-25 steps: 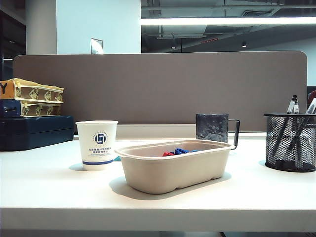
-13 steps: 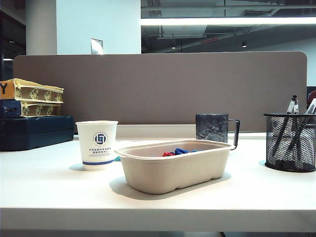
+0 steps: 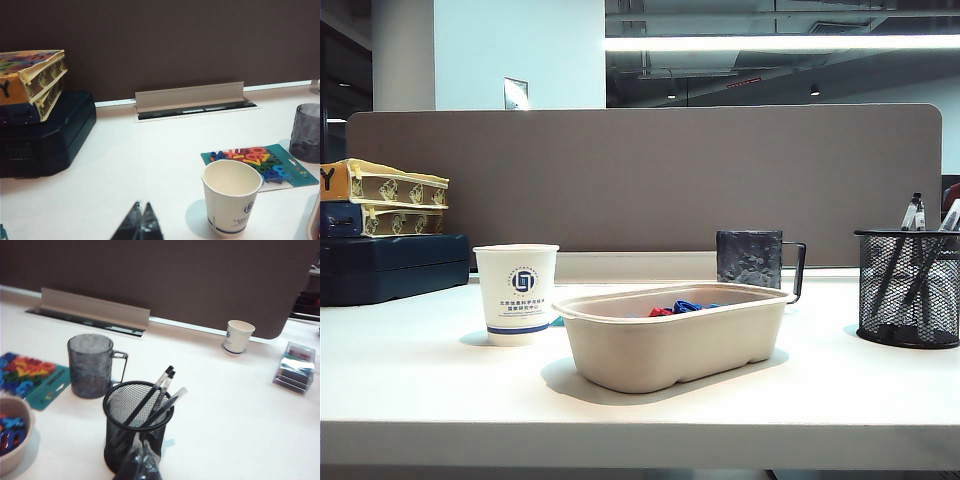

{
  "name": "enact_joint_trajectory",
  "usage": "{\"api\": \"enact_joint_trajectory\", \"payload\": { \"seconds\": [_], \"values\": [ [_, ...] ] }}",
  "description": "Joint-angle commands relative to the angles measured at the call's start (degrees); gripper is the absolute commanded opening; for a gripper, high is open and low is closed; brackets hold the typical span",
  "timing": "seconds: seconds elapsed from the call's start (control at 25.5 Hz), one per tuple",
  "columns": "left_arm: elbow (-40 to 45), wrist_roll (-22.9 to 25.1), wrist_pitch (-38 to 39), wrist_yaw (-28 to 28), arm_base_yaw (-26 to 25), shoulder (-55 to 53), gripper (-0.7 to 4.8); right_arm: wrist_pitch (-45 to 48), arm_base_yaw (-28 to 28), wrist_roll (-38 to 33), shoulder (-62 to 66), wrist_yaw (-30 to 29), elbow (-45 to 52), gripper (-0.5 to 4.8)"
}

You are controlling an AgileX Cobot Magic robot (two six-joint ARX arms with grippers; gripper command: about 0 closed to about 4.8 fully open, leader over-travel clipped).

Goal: Pick up one pen and put it in the pen container.

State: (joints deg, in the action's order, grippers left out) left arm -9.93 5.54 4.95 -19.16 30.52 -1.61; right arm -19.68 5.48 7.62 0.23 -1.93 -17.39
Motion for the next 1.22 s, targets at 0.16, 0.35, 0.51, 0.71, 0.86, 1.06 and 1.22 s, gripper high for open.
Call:
{"api": "enact_joint_trajectory", "payload": {
  "seconds": [0.16, 0.35, 0.51, 0.71, 0.86, 1.06, 1.22],
  "values": [
    [5.3, 0.0, -7.4, -3.3, -0.1, 0.0, -0.06, 3.2, 0.0, -2.0, -0.4, 6.0, 1.6, -0.02],
    [6.9, 0.1, -8.6, -5.7, -0.1, 0.0, -0.06, 3.7, 0.0, -2.0, -0.3, 8.4, 3.0, -0.02],
    [8.7, 0.1, -9.1, -7.8, -0.1, 0.0, -0.06, 3.1, 0.0, -2.0, -0.2, 8.3, 4.2, -0.02],
    [9.5, 1.5, -10.7, -9.1, -0.1, -0.1, -0.06, 5.1, 0.0, -2.1, -0.2, 9.8, 6.3, -0.02],
    [9.5, 1.5, -11.0, -9.1, -0.1, -0.1, -0.06, 8.7, 0.0, -3.7, -0.2, 16.1, 9.7, -0.03],
    [9.5, 1.5, -10.0, -9.2, -0.1, -0.1, -0.06, 11.0, 0.0, -5.1, -0.2, 19.2, 12.8, -0.03],
    [9.5, 1.5, -9.6, -9.2, -0.1, -0.1, -0.06, 11.0, 0.0, -5.9, -0.2, 20.5, 14.1, -0.03]
  ]
}}
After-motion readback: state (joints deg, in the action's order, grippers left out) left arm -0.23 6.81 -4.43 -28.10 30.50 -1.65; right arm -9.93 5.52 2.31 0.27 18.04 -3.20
